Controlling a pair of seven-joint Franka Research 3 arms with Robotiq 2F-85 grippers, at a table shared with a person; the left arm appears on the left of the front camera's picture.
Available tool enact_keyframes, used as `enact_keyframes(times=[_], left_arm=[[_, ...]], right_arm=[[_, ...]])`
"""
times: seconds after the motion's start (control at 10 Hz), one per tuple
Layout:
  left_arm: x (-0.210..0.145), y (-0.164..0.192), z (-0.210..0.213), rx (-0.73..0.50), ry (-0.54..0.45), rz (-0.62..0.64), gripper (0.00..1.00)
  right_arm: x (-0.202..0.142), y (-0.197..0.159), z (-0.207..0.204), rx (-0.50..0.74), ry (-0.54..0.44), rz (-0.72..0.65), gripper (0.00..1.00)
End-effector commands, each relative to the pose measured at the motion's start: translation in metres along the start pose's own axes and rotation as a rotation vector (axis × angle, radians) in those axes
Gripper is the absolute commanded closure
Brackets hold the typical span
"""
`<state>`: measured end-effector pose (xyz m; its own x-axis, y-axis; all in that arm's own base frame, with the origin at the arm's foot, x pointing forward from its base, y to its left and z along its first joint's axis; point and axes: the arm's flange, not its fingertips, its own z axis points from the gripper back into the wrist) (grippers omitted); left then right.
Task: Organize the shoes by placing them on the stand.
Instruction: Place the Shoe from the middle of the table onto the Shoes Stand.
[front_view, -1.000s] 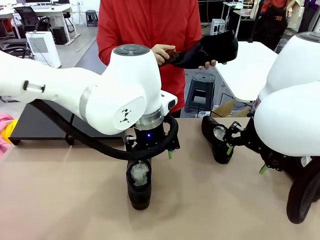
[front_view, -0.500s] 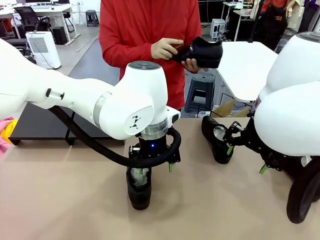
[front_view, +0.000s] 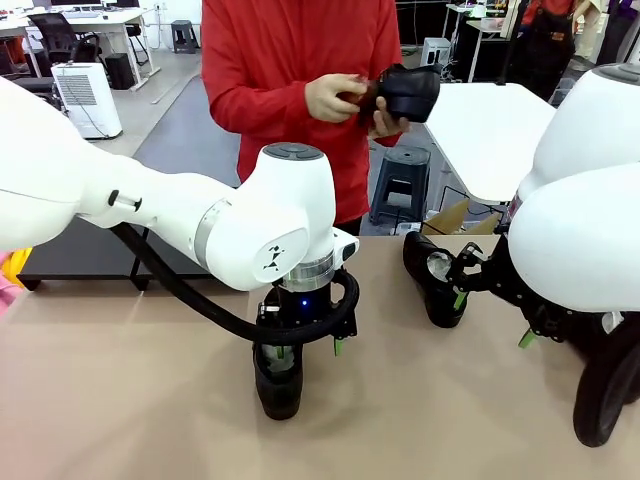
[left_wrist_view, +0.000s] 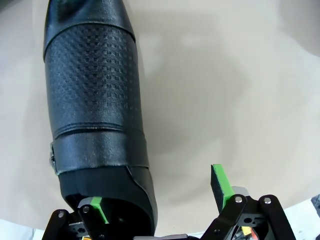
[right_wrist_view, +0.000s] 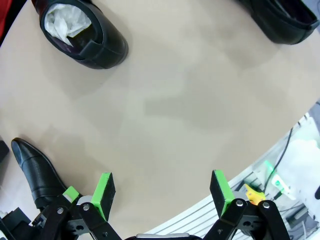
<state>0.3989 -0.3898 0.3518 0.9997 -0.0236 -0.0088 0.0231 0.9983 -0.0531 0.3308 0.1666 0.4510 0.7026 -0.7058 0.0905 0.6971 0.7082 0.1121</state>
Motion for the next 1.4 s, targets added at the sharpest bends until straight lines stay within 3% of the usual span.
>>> enact_keyframes(times=[0.0, 0.4, 1.1, 1.3], left_arm=[[0.003, -0.002, -0.001, 0.026, -0.032, -0.016, 0.23], [0.006, 0.000, -0.009, 0.066, -0.017, -0.010, 1.00], [0.001, 0.006, -0.004, 0.086, -0.013, -0.008, 1.00], [-0.019, 0.014, 0.030, 0.048, -0.020, -0.035, 1.00]], right_arm=[[0.003, 0.004, 0.001, 0.014, -0.001, 0.014, 0.00], [0.003, 0.004, 0.001, 0.014, -0.001, 0.014, 0.00], [0.003, 0.004, 0.001, 0.014, -0.001, 0.014, 0.00], [0.003, 0.004, 0.001, 0.014, -0.001, 0.014, 0.00]])
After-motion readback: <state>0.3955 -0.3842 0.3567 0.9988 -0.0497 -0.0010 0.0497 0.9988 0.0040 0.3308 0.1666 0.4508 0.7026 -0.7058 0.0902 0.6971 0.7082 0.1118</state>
